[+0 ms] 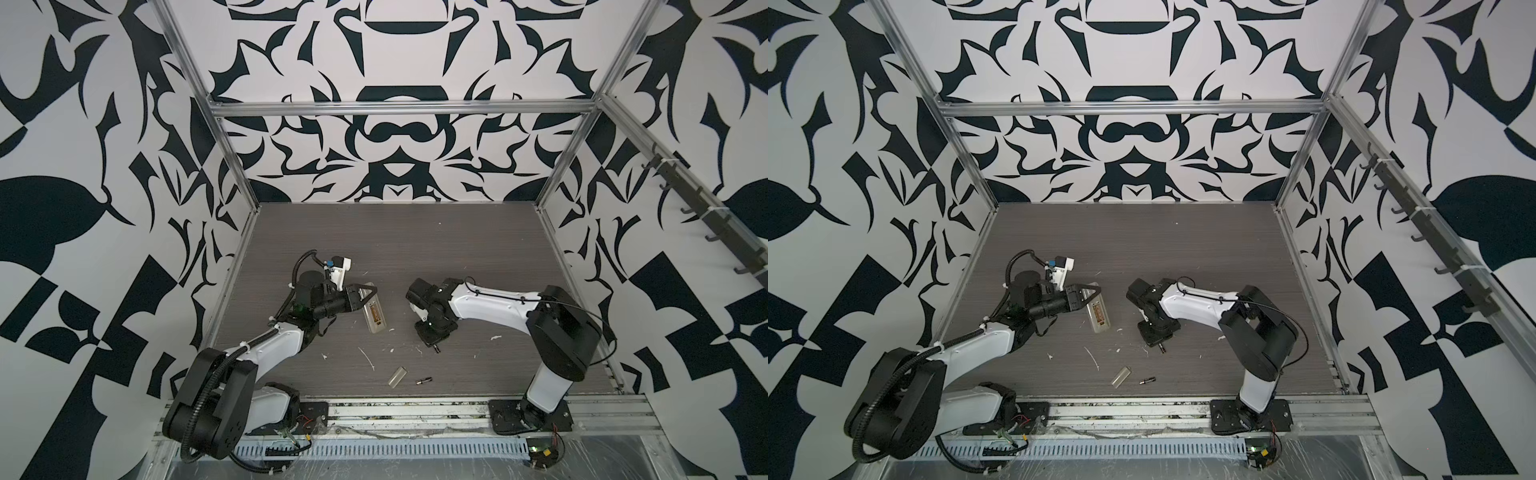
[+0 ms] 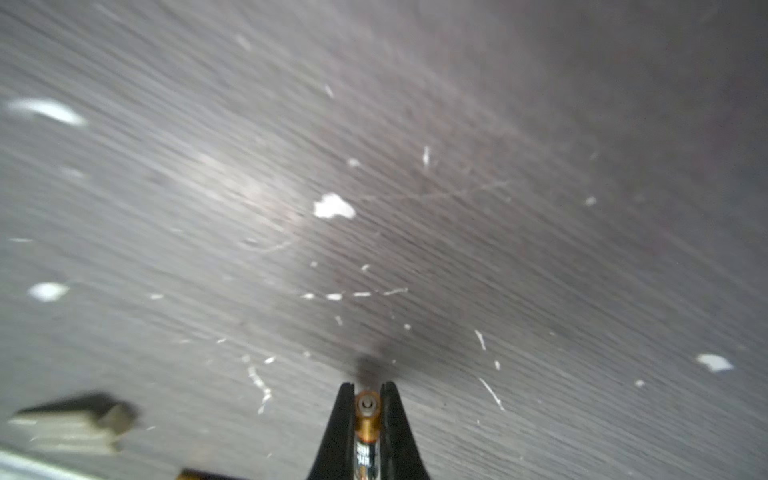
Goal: Load the batteries into the remote control
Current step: 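Lift the battery upright in the right gripper off the table, then carry the battery with the right gripper toward the remote in the left gripper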
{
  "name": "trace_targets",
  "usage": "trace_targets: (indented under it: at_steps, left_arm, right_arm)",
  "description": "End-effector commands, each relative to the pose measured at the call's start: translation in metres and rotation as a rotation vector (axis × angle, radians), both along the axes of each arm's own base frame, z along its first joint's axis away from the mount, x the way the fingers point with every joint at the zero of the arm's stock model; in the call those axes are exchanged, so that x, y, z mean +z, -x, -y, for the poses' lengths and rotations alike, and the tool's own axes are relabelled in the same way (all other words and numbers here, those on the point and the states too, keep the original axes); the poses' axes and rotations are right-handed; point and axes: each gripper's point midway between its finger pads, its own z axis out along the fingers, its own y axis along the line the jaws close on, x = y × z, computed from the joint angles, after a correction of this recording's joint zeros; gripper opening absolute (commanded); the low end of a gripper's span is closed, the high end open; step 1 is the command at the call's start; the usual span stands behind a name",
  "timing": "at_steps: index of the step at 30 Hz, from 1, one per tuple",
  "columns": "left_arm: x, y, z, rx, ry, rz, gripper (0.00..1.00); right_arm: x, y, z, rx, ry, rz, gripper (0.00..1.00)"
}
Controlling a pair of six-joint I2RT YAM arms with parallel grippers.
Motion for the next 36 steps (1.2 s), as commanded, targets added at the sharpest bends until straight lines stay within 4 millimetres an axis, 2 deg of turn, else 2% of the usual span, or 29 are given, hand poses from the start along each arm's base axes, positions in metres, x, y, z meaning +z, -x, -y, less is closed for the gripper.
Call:
trace_targets:
  at_steps: [1,8,13,15,20,25,36]
  left_arm:
    - [0.012,-0.002,0.001,0.01,0.019,0.03,0.0]
    - [0.016,-0.002,0.001,0.009,0.023,0.039,0.0]
    - [0.022,-0.003,0.001,0.009,0.039,0.038,0.0]
    - [0.024,-0.003,0.002,0.012,0.046,0.035,0.0]
    - [0.03,-0.003,0.001,0.023,0.066,0.033,0.0]
    - [0.033,-0.003,0.001,0.028,0.073,0.034,0.0]
    - [0.038,-0.006,0.0,0.043,0.116,0.029,0.0]
  right_arm:
    - [0.051,-0.017,-0.023,0.036,-0.185,0.162,0.0]
    - [0.13,-0.036,-0.047,0.122,-0.413,0.427,0.0]
    - [0.192,-0.042,-0.079,0.182,-0.655,0.644,0.0]
    - [0.204,-0.044,-0.09,0.192,-0.717,0.704,0.0]
    - [0.214,-0.044,-0.113,0.213,-0.815,0.75,0.0]
    - [0.222,-0.044,-0.127,0.211,-0.881,0.778,0.0]
    - [0.205,-0.036,-0.138,0.226,-0.901,0.76,0.0]
